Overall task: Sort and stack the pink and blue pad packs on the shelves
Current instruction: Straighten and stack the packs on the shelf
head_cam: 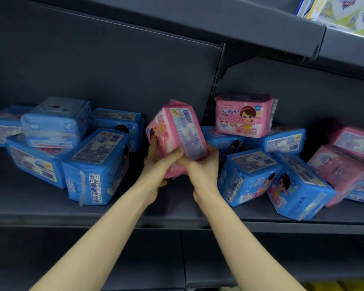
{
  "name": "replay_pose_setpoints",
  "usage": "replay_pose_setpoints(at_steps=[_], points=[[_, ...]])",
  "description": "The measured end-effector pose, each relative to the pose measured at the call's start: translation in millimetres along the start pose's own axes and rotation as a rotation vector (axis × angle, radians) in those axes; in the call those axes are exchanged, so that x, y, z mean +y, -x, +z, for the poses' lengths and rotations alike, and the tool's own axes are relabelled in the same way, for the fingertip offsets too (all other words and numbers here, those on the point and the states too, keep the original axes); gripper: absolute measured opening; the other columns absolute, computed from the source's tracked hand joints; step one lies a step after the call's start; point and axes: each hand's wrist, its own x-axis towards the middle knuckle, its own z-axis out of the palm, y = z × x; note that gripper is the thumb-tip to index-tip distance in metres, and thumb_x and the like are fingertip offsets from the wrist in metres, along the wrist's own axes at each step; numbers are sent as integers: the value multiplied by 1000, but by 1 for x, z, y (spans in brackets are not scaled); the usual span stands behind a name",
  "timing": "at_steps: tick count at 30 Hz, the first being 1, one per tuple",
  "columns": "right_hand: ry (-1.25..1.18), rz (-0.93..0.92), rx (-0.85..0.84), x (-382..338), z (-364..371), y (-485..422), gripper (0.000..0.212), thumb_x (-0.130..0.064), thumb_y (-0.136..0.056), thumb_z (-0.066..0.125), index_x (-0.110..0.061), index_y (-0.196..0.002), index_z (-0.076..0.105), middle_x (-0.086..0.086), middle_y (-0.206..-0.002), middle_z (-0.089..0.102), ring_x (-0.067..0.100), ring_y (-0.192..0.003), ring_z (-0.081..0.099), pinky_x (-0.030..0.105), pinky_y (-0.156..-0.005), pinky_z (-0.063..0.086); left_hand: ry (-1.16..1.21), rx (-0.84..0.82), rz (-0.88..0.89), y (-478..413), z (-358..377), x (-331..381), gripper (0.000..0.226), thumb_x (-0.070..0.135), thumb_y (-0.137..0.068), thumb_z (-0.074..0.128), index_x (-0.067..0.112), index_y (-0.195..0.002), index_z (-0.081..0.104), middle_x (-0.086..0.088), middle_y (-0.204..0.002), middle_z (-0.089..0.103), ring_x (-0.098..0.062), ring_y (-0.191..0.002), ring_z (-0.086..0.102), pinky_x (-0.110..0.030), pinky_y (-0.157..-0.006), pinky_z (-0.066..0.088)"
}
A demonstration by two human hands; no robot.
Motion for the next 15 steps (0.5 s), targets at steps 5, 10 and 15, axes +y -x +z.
replay_pose_setpoints(at_steps=[5, 10, 15], points=[[56, -104, -34, -16, -4, 3, 10, -32, -74, 55, -23, -76, 59, -7, -75, 62, 9, -75, 59, 27, -68, 47, 215, -1, -242, -1, -10, 14, 41, 54, -78, 54, 26, -108, 59, -4, -101, 68, -24, -94, 62, -46, -89, 44], [18, -123, 56, -21, -17, -11, 11, -12, -79, 60, -22, -76, 60, -8, -72, 60, -4, -64, 57, 19, -64, 43, 308, -34, -407, -6, -22, 24, 39, 52, -81, 48, 19, -96, 63, -9, -90, 70, -31, -92, 60, -45, -81, 45], [216, -134, -99, -20, -42, -23, 54, -11, -77, 68, -17, -125, 45, 4, -121, 49, 13, -108, 47, 22, -90, 40, 278, -84, -469, -6, -31, 30, 44, 57, -77, 46, 18, -86, 64, -11, -79, 72, -32, -90, 59, -46, -81, 42]])
